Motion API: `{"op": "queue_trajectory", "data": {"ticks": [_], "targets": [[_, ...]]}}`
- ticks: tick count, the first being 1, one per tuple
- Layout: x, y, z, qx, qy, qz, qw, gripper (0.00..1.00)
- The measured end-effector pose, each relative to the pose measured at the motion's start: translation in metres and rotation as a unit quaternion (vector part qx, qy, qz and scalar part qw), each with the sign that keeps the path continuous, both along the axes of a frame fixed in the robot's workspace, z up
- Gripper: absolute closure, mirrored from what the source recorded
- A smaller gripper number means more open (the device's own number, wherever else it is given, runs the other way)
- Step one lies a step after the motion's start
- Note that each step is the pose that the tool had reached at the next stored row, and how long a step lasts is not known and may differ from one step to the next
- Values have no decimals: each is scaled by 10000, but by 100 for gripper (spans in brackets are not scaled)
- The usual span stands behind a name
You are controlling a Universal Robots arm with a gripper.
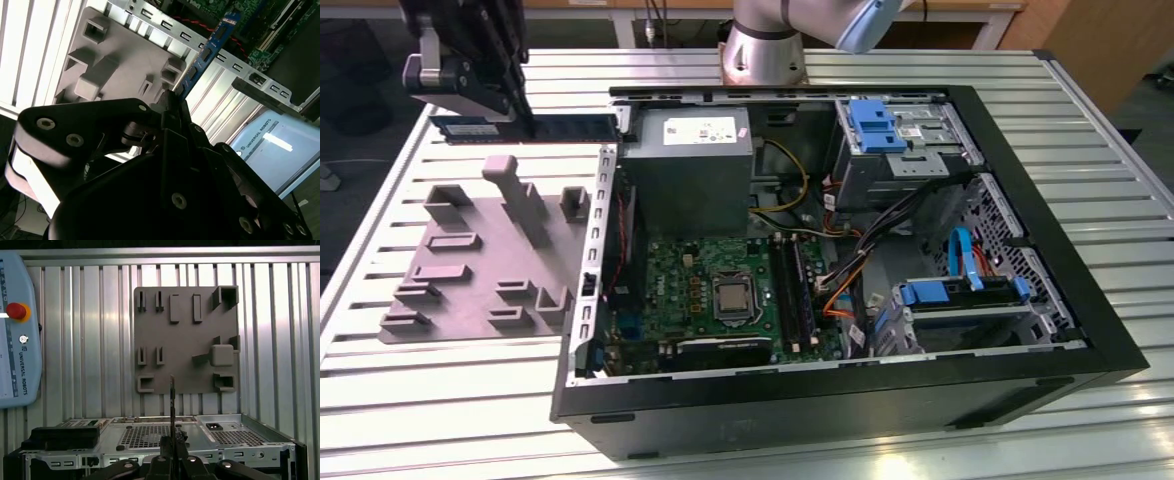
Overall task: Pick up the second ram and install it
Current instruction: 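Pick up the second ram and move it above second insertion slot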
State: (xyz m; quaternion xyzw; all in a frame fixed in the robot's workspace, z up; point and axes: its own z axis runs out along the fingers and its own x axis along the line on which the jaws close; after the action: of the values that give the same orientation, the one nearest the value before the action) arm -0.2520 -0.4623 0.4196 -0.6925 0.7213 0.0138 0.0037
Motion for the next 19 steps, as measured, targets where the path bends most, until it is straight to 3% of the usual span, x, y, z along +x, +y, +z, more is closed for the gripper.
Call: {"op": "queue_trajectory", "data": {"ticks": [19], "targets": [[212,0,0,0,0,0,10000,86]]}}
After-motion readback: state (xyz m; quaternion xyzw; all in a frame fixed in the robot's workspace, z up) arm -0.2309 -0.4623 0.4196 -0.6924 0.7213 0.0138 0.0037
